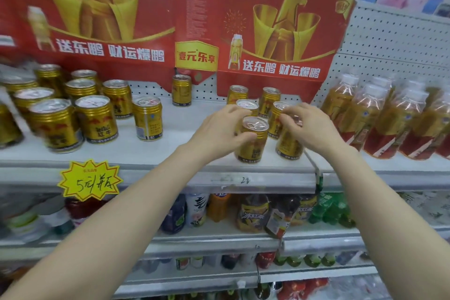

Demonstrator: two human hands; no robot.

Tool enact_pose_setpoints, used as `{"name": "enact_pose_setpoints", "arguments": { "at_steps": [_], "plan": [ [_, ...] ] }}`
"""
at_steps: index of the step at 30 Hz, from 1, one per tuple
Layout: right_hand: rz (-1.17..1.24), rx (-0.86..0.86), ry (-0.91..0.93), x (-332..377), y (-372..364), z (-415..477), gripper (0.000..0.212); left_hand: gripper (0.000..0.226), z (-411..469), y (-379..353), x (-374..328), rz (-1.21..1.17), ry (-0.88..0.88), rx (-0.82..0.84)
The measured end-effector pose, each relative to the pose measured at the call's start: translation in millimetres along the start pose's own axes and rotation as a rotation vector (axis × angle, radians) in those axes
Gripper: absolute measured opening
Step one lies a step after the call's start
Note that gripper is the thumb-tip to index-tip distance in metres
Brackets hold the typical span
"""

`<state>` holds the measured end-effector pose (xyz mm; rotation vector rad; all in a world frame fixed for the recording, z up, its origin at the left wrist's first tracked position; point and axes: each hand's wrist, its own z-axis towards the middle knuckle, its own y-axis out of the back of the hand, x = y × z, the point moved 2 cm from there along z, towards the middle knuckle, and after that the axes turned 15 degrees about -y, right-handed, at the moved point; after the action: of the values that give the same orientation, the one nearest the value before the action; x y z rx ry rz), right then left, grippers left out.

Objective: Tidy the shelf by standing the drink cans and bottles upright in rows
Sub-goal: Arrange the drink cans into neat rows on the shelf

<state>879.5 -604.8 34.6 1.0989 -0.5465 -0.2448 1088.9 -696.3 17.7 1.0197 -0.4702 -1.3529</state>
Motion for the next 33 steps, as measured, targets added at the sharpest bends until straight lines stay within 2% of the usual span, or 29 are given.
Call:
{"name": "enact_pose_setpoints", "arguments": {
  "at_steps": [3,7,9,14,17,23,27,33],
  "plan": [
    [-0.013,-0.081,0.036,37.7,8.2,12.8,0.033,0.053,-20.0,33.5,30.0,0.116,0.041,-0.003],
    [-0.033,-0.054,0.131,98.6,-10.7,33.4,0.033,0.047,-49.9,83.0,82.1,0.310,0.133,0.015],
    [-0.055,-0.011,0.168,131.5,-26.1,41.8,0.037,0.051,-60.1,101.8,104.1,0.366,0.178,0.025],
    [-0.104,0.149,0.160,204.1,-71.8,72.3,0.045,0.060,-66.5,112.5,133.9,0.382,0.259,0.173],
    [-0.044,0.161,0.102,233.4,-97.0,97.1,0.049,0.062,-65.2,110.9,142.0,0.329,0.311,0.199],
    [0.056,0.150,-0.078,262.3,-148.3,139.2,0.065,0.062,-64.8,107.9,153.5,0.300,0.308,0.188],
    [0.116,0.108,-0.149,268.5,-163.4,152.1,0.060,0.064,-64.8,108.8,156.8,0.295,0.307,0.175],
    [0.158,0.213,-0.080,252.4,-142.2,142.5,0.056,0.064,-64.4,112.0,157.2,0.287,0.282,0.187]
  ]
}}
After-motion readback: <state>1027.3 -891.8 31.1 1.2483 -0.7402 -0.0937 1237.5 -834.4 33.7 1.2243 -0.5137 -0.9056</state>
